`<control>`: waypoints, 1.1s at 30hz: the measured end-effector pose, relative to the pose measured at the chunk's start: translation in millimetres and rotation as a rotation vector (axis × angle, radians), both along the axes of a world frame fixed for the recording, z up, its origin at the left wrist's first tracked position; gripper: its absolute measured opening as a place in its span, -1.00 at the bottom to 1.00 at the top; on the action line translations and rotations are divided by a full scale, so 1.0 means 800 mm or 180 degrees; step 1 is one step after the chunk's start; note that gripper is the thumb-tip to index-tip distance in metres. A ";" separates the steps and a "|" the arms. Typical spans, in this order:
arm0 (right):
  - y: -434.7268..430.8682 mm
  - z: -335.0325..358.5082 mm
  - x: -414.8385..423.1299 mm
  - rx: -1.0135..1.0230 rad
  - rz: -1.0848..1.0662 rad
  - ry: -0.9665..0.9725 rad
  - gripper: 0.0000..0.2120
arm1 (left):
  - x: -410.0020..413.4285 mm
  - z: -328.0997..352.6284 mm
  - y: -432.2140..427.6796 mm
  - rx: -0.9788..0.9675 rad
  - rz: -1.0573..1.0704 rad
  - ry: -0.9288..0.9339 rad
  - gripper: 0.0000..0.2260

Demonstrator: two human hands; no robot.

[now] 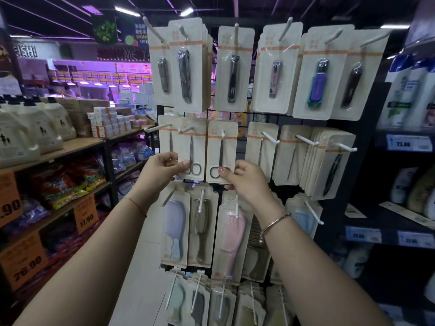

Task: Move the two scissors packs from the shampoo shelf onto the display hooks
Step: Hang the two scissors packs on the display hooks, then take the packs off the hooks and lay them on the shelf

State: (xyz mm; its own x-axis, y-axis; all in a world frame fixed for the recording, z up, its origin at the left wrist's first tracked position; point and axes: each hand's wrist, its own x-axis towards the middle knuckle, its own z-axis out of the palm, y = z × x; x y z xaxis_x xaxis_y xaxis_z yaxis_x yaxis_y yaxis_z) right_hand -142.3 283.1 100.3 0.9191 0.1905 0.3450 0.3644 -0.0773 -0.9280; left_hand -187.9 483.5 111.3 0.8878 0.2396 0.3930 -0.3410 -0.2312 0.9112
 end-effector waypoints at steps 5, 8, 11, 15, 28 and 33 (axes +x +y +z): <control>0.002 0.003 0.002 -0.0014 -0.0028 0.0009 -0.57 | -0.004 0.002 0.001 -0.0040 0.0082 0.0057 -0.65; -0.002 0.002 0.000 -0.0117 -0.0099 0.0004 -0.57 | -0.005 0.002 0.002 0.0010 0.0107 0.0095 -0.62; -0.011 0.002 -0.005 -0.0313 -0.0140 -0.0018 -0.63 | -0.007 -0.003 0.005 0.0104 0.0164 0.0146 -0.61; -0.032 0.001 -0.017 -0.1084 -0.0564 -0.0491 -0.76 | -0.017 -0.012 0.011 0.1178 0.0788 0.0269 -0.75; -0.148 -0.008 -0.109 -0.2715 -0.1023 -0.1171 -0.83 | -0.102 0.011 -0.119 0.3339 0.0698 0.0081 -0.83; -0.240 -0.026 -0.134 -0.2795 -0.1573 -0.0725 -0.81 | -0.092 0.000 -0.231 0.3283 -0.0087 -0.0262 -0.84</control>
